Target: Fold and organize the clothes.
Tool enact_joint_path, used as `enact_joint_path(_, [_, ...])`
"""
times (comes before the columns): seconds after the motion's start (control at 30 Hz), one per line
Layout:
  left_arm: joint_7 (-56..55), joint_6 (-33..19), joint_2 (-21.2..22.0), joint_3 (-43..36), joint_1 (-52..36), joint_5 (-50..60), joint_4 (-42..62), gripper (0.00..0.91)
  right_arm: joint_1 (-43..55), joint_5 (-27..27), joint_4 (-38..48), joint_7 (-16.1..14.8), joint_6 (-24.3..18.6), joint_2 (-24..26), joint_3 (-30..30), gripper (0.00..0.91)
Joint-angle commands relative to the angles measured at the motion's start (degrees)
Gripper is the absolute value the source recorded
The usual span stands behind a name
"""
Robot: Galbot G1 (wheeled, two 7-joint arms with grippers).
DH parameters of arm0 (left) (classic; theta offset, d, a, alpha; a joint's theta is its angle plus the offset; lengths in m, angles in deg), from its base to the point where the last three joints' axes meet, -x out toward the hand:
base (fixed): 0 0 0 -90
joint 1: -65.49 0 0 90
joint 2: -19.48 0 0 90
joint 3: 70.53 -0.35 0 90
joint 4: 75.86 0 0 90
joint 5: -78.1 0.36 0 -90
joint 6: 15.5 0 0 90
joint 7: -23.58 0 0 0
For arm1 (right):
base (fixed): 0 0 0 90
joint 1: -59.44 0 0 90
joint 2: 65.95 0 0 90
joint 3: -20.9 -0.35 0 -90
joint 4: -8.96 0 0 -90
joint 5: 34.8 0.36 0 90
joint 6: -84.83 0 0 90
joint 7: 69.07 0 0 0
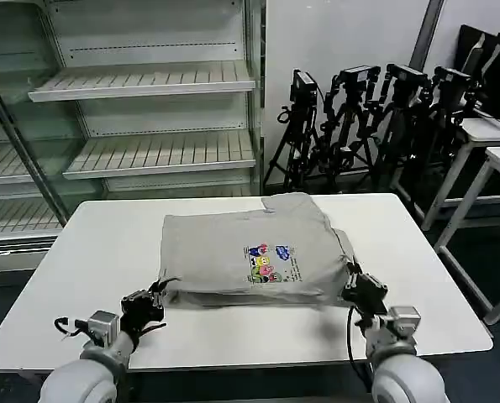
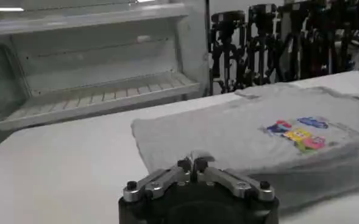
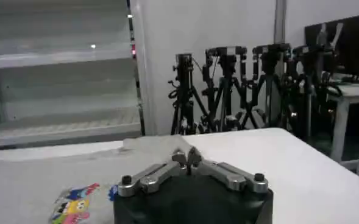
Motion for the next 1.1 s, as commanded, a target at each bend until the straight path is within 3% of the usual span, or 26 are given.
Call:
enact_joint_path(0.03, [-0.07,0.02,-1.54,-3.15,-6.38,-0.29,6.74,0.020,7.92,2.11,7.89,0.06,1.52,1.52,2.00,0.000])
enact_joint_path(0.5, [-0.11,0.02,-0.91,-4.34,-7.98,1.37,9.46,0.020,20.84,-3.40,20.75,-1.63,2.53,-2.62,10.03,0.000])
enact_joint_path(0.53, [-0.09,0.01,-0.98,-4.23,-7.88,1.34,9.41,0.141,21.60,-4.39,21.70,-2.14,2.29,-2.85,10.82,0.050])
enact_joint_path(0.57, [-0.09,0.01,-1.01,-4.12,-7.84,1.34,9.35,0.383,21.94,-4.93,22.49,-2.27,2.22,-3.05,10.99,0.252])
enact_joint_path(0.6, [-0.08,0.01,-1.00,-4.01,-7.73,1.32,9.26,0.907,22.37,-5.42,23.41,-2.69,2.15,-3.39,11.56,0.907])
enact_joint_path(0.87, [-0.09,-0.01,-0.20,-3.23,-6.79,0.96,7.71,0.907,21.39,-9.86,24.93,-2.63,2.53,-4.70,11.93,0.907])
enact_joint_path(1.1, [-0.46,-0.04,1.28,-1.53,-2.79,0.88,3.79,0.907,13.94,-10.74,17.73,-2.23,-0.97,-3.83,7.31,0.907])
